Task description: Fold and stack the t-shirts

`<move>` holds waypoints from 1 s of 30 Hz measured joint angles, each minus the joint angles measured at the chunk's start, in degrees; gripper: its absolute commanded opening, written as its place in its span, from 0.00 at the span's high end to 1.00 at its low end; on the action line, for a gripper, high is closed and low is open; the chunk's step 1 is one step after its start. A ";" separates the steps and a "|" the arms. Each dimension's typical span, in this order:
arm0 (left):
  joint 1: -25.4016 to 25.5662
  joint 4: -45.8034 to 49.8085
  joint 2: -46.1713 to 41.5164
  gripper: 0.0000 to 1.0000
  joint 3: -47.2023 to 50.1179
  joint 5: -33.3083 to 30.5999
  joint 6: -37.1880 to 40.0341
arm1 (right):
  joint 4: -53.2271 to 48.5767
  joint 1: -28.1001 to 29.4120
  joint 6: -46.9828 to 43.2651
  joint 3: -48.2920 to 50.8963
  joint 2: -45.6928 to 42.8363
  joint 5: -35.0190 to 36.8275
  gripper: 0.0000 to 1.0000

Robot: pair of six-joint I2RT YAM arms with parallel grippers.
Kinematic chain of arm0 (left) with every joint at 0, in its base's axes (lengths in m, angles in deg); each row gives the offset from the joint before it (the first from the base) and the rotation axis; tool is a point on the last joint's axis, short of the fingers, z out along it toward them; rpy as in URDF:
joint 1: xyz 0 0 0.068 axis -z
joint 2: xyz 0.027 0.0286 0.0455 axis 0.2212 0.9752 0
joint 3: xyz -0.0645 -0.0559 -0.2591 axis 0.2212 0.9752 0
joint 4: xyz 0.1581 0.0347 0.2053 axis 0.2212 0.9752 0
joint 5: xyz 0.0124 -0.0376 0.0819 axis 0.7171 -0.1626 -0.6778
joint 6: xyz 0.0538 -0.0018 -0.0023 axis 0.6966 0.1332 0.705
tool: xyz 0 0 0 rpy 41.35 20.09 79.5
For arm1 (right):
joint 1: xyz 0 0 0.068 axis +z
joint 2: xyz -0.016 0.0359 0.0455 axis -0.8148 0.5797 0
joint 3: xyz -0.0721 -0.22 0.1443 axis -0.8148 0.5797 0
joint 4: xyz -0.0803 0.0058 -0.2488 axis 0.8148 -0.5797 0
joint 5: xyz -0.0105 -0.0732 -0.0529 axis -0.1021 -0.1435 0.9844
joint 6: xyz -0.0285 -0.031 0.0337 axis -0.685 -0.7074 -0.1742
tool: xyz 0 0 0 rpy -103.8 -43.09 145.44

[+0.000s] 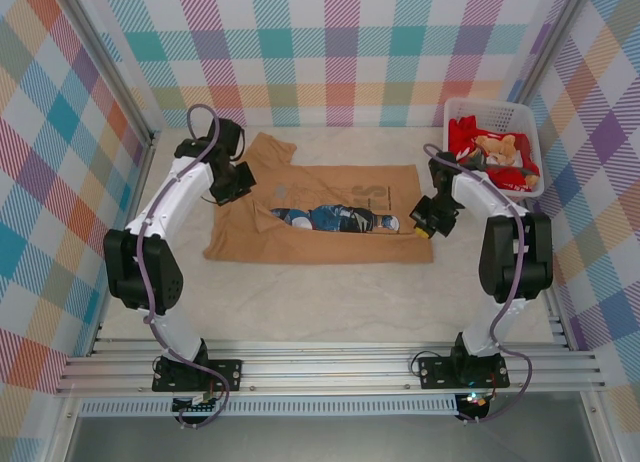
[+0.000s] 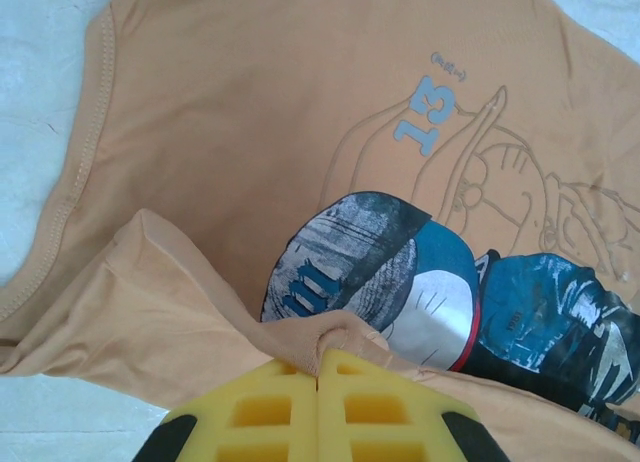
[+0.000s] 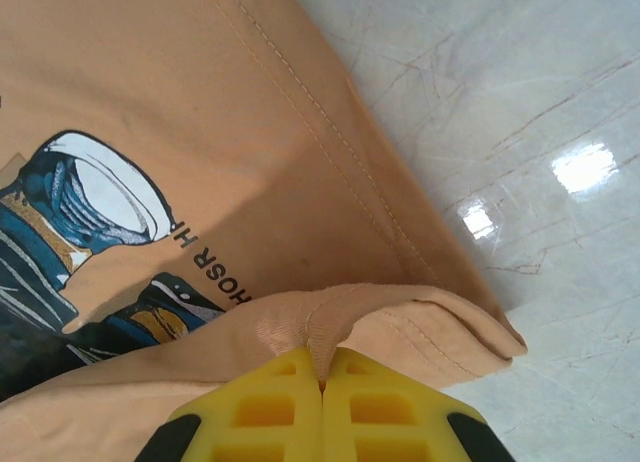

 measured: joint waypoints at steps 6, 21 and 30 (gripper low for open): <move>-0.20 0.02 1.11 1.00 -0.02 -0.90 0.35 | -0.02 -0.09 0.00 -1.31 1.18 0.11 1.00; -1.97 -0.02 3.93 1.00 -0.13 -1.88 0.61 | -0.09 -0.09 0.00 -5.44 6.05 1.18 1.00; -2.60 -0.57 8.92 0.63 -5.49 -0.55 0.81 | 0.28 -0.13 -0.17 -7.39 8.48 1.55 0.71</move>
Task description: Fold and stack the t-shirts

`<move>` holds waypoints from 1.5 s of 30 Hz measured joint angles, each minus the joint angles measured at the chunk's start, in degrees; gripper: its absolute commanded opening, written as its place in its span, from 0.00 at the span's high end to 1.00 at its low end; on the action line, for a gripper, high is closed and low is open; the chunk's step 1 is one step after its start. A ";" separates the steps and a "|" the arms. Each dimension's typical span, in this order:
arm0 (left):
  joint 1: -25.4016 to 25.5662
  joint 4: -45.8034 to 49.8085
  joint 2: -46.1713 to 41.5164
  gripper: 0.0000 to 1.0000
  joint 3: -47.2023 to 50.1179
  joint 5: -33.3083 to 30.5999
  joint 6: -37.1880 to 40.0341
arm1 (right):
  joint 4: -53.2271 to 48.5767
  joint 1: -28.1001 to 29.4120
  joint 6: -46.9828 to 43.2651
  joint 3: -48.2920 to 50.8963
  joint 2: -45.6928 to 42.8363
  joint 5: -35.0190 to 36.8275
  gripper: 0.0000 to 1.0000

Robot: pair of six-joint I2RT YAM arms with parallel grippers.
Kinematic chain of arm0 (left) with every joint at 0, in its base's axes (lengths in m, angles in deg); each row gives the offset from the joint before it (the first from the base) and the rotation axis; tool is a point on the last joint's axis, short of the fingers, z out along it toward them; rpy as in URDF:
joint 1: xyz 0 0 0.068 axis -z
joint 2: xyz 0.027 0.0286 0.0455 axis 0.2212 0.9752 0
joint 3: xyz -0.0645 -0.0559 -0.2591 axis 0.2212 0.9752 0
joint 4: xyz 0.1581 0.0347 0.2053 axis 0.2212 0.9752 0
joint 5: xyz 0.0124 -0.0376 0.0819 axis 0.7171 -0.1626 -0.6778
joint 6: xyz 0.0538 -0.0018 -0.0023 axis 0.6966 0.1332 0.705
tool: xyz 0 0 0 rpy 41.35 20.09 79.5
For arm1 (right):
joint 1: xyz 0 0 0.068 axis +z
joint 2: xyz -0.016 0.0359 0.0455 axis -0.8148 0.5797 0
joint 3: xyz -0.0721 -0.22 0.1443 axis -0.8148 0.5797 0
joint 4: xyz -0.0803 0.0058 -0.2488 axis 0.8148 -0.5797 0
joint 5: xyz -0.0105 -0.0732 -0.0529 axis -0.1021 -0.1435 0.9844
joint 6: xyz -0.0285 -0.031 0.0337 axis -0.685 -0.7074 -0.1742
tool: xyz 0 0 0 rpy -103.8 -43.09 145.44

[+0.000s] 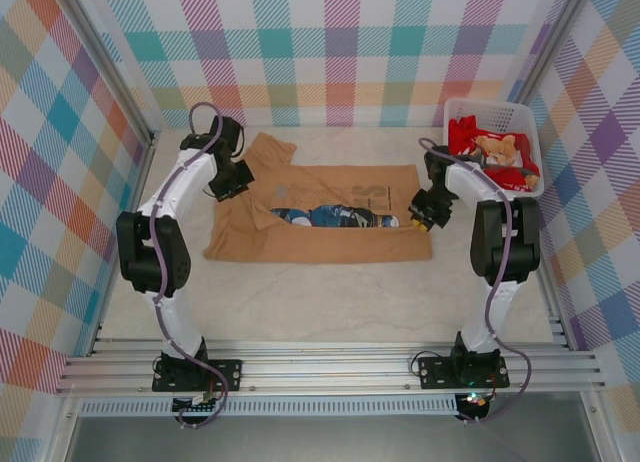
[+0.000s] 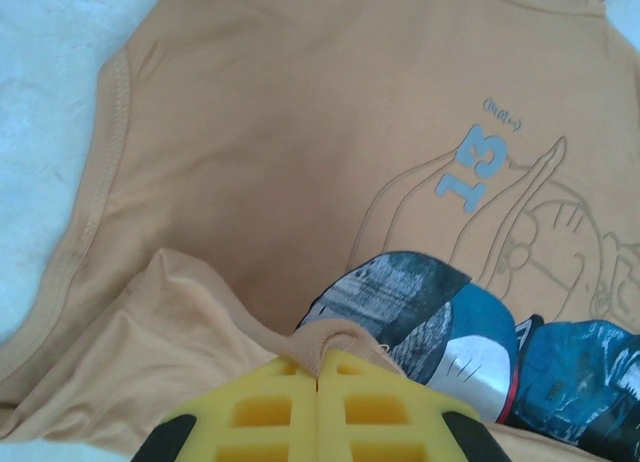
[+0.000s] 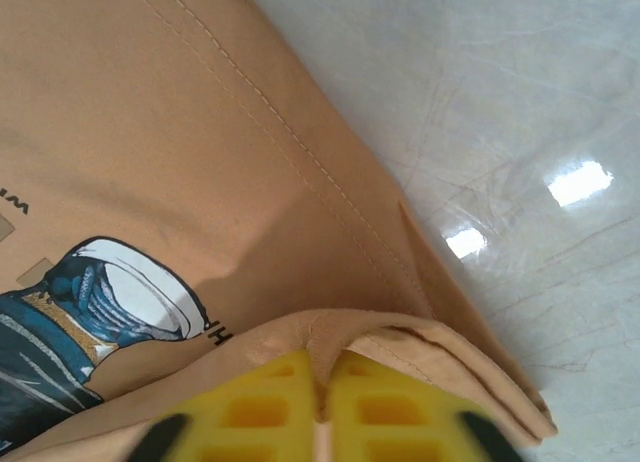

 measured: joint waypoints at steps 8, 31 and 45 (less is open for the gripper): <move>-1.09 -3.04 -0.20 0.39 0.79 2.34 -0.11 | 2.27 0.44 -1.60 2.23 -4.70 0.68 0.59; -10.93 -8.33 -4.39 0.81 28.81 1.05 -3.37 | 5.16 3.54 -1.22 16.44 -5.31 -2.95 0.81; -11.26 -10.16 -11.06 0.81 40.68 -3.10 -2.14 | 0.81 4.24 -2.80 23.10 -10.03 -1.88 0.80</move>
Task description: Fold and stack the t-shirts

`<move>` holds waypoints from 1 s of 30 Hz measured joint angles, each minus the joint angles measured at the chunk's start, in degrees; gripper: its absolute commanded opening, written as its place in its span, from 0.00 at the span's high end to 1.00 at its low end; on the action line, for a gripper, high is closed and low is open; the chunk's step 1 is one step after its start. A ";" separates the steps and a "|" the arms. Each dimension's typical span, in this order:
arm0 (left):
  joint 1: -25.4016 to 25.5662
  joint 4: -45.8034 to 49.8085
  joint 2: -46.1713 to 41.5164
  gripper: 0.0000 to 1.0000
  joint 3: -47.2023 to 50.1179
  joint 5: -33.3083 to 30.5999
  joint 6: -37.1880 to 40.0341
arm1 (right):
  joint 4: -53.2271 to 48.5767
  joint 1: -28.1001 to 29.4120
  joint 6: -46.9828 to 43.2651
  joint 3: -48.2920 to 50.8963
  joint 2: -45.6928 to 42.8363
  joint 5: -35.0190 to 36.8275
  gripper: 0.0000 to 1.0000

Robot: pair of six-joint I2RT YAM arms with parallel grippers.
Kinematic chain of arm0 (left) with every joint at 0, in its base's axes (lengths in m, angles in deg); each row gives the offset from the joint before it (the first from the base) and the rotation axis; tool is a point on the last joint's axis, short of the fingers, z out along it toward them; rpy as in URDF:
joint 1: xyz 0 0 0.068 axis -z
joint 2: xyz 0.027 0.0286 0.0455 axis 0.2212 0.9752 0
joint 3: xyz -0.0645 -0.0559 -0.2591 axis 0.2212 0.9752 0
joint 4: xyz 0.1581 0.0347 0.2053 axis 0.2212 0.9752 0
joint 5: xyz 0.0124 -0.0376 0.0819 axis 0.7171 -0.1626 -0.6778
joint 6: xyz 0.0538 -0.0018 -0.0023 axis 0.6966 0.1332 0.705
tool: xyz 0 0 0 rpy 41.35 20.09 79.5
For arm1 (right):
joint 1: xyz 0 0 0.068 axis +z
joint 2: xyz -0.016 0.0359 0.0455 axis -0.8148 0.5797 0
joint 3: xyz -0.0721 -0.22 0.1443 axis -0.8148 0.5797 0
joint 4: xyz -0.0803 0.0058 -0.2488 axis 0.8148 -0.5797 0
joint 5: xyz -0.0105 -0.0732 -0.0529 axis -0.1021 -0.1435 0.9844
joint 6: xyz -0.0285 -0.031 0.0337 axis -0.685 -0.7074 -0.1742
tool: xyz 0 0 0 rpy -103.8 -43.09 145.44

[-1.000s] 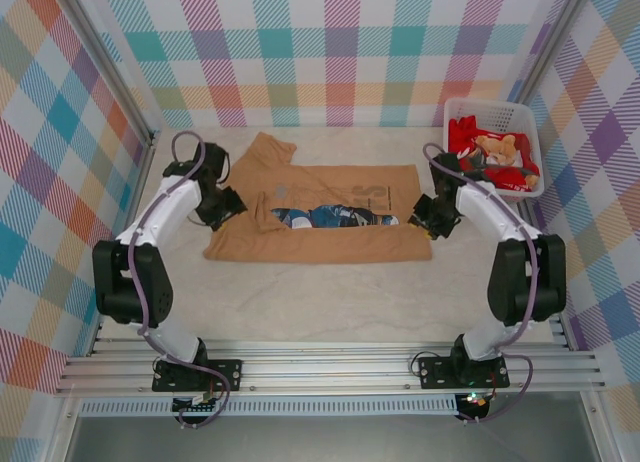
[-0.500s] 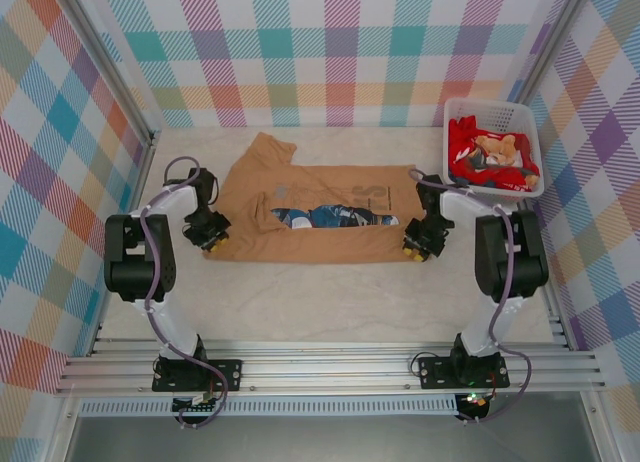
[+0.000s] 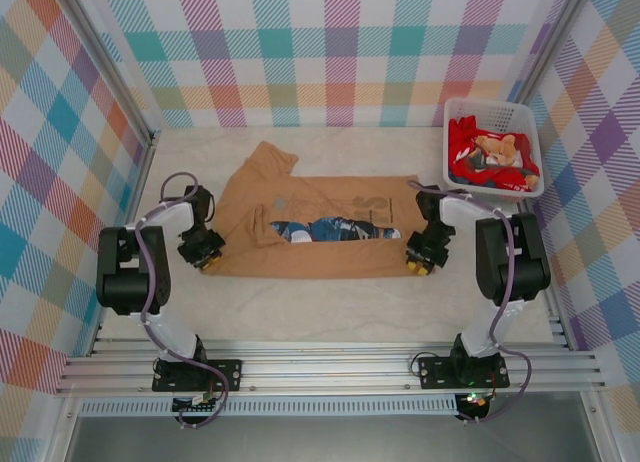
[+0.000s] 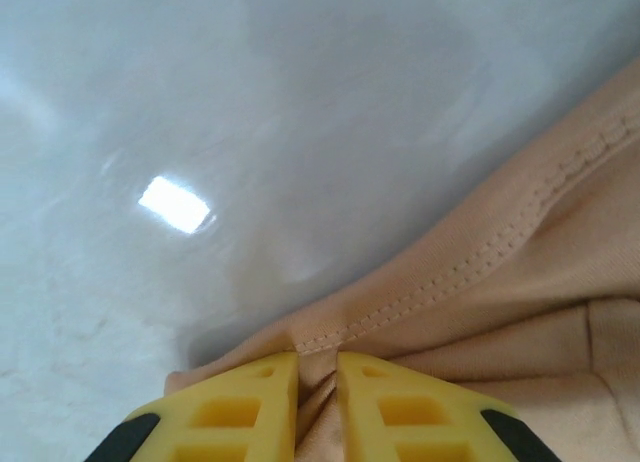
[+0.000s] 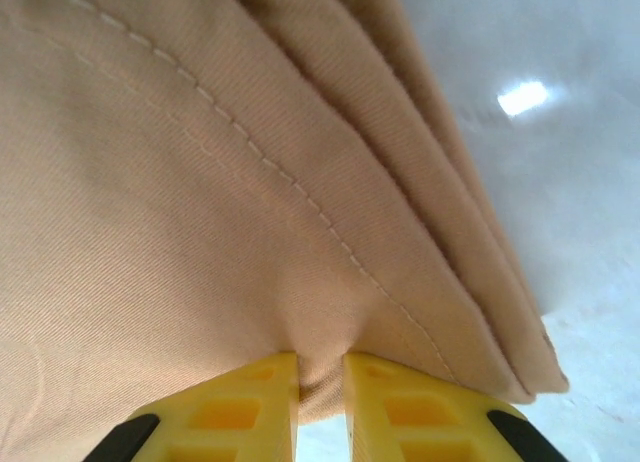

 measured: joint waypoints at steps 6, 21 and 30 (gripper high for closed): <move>0.87 4.09 -4.55 0.65 2.21 -2.01 -1.07 | -1.36 0.94 0.13 3.50 -5.68 0.02 0.63; 19.06 1.38 -3.15 0.49 -6.64 9.92 -15.52 | 14.01 7.58 0.26 0.68 -23.41 -15.02 0.53; 19.06 0.22 2.91 0.77 -9.86 9.84 -14.38 | 16.50 8.35 0.70 0.42 -23.67 -19.06 0.54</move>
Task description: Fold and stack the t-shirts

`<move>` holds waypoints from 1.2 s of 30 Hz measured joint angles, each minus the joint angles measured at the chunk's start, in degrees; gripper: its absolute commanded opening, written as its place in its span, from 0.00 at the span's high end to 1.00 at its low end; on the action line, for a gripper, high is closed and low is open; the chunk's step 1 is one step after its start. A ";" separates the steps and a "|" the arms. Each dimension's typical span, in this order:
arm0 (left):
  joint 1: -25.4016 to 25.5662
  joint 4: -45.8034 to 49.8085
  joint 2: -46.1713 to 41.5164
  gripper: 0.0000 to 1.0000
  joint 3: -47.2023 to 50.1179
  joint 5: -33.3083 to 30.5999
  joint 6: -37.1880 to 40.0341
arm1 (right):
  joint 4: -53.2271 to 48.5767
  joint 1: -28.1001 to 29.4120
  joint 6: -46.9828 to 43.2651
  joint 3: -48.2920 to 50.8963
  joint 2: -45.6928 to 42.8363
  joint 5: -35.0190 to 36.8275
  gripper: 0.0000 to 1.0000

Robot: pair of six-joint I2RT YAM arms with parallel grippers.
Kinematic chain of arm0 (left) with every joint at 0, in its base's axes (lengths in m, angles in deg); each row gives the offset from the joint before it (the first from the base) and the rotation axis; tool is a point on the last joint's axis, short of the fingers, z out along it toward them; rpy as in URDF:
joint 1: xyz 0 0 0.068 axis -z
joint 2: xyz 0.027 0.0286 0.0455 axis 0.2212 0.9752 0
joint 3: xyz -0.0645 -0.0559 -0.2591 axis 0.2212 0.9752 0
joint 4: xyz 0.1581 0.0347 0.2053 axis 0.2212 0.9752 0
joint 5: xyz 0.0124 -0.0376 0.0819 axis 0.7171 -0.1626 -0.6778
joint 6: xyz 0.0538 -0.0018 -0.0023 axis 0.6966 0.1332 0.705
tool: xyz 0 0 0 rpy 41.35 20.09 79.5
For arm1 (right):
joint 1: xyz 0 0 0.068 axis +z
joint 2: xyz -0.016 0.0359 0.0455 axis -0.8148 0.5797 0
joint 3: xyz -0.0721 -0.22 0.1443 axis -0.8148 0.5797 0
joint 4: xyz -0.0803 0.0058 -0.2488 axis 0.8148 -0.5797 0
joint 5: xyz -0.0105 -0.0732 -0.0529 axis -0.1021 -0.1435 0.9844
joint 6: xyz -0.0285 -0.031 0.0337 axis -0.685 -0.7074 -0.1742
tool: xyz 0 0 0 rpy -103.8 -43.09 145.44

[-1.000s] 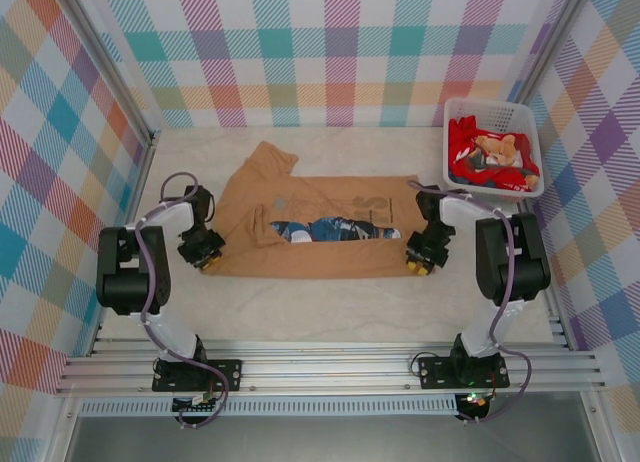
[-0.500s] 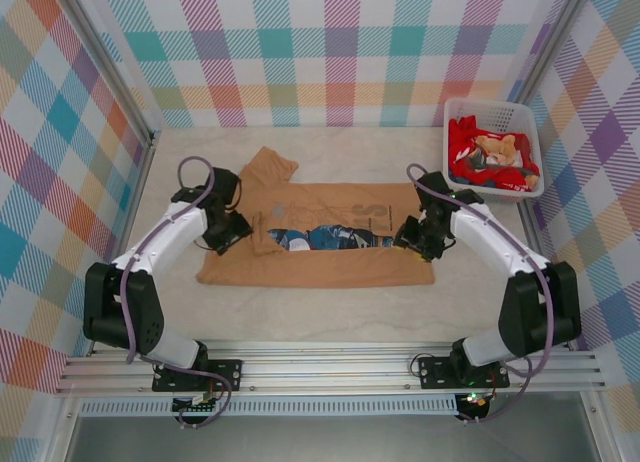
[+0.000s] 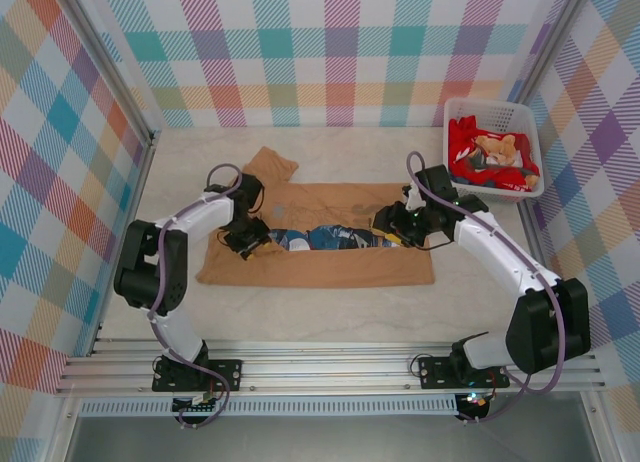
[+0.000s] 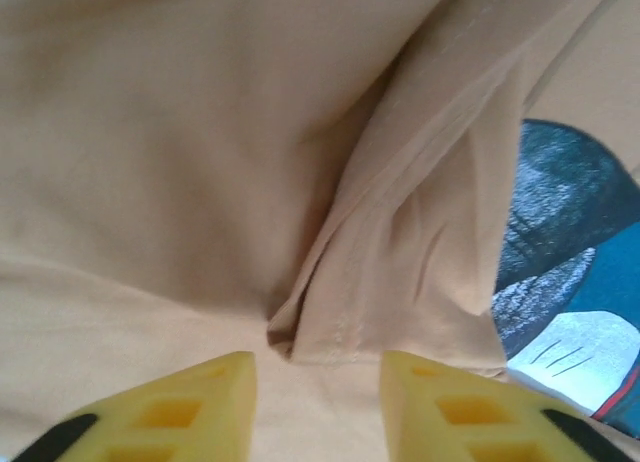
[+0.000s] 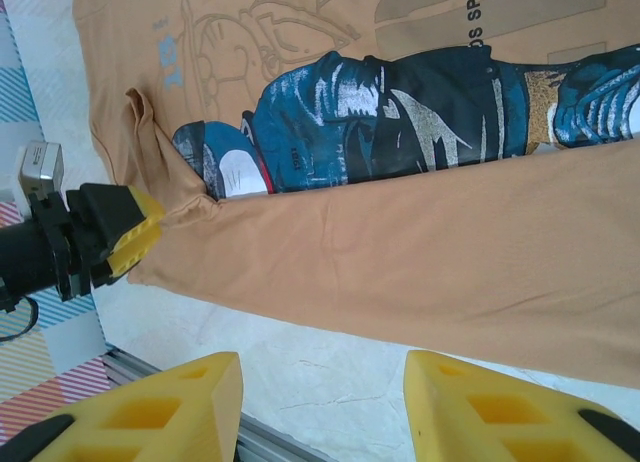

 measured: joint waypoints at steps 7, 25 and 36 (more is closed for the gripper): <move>0.20 -1.64 3.52 1.00 -3.89 0.15 1.16 | -0.02 0.00 0.90 0.00 -1.95 -0.22 0.55; 5.49 -0.87 12.59 1.00 -18.84 2.19 7.13 | -0.07 0.00 1.44 0.72 -2.32 -0.15 0.59; 7.08 1.62 20.28 0.93 -26.84 4.09 14.86 | -0.92 0.00 1.46 1.33 -2.69 -0.13 0.59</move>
